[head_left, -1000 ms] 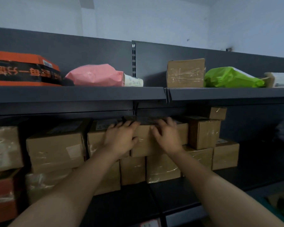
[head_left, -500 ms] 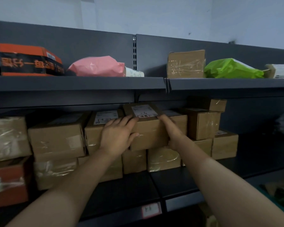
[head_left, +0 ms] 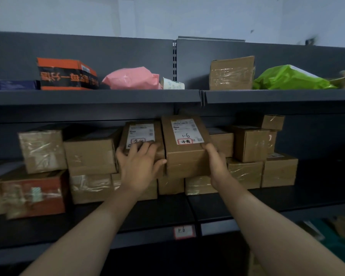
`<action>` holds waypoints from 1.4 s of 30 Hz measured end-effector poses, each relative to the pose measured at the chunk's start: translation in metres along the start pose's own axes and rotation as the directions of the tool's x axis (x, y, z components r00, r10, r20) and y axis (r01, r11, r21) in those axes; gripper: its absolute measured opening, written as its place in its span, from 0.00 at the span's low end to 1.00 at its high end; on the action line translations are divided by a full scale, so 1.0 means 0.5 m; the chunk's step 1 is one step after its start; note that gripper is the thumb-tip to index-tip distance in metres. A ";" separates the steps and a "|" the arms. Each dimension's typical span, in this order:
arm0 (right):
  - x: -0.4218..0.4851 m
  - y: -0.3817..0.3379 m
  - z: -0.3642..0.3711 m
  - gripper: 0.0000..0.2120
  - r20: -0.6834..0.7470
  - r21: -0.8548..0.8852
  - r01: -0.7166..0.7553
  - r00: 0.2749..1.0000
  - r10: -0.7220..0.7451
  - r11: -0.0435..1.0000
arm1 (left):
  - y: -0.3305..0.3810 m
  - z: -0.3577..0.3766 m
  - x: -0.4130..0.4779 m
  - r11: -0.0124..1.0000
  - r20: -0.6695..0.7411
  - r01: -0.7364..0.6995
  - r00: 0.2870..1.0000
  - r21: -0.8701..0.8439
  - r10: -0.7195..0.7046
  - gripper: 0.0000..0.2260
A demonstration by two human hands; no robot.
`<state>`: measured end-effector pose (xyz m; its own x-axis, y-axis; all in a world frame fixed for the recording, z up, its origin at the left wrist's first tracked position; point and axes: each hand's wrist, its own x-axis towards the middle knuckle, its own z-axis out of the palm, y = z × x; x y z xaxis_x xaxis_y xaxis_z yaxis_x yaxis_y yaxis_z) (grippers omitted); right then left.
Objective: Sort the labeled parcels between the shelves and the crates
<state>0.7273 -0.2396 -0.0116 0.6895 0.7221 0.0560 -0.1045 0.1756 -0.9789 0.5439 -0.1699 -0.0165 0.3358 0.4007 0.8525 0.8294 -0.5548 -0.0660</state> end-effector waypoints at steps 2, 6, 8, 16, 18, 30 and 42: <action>-0.006 0.003 -0.008 0.27 -0.011 0.013 0.011 1.000 -0.011 1.000 | 0.000 -0.012 -0.010 0.997 -0.074 0.014 0.997 -0.080 -0.020 0.16; -0.016 0.009 -0.014 0.19 0.011 0.065 0.030 0.999 -0.031 0.997 | 0.005 -0.040 -0.010 0.963 -0.072 0.164 0.981 -0.212 -0.182 0.11; -0.030 0.008 -0.012 0.16 0.023 0.096 0.046 0.999 -0.048 0.994 | 0.011 -0.048 -0.010 0.914 -0.042 0.365 0.925 -0.177 -0.377 0.18; -0.060 0.013 -0.012 0.04 0.041 0.143 0.089 0.995 -0.096 0.986 | -0.014 -0.045 -0.030 0.464 0.384 0.699 0.699 -0.544 -0.603 0.38; -0.074 0.019 -0.020 0.08 0.061 0.150 0.095 0.993 -0.105 0.984 | -0.011 -0.055 -0.045 0.434 0.371 0.679 0.708 -0.592 -0.601 0.35; -0.209 0.045 -0.114 0.09 -0.103 0.132 0.022 0.995 -0.008 0.991 | 0.027 -0.153 -0.151 0.033 0.478 0.606 0.658 -0.795 -0.582 0.23; -0.528 0.138 -0.429 0.07 -0.519 0.092 -0.006 0.853 0.053 0.996 | 0.270 -0.230 -0.349 -0.141 0.743 0.730 0.663 -0.669 -0.095 0.15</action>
<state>0.6917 -0.5614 -0.1359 0.9545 0.2785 -0.1064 -0.1742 0.2316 -0.9571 0.5459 -0.3985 -0.1146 0.4752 0.8600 0.1861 -0.1710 -0.1172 0.9783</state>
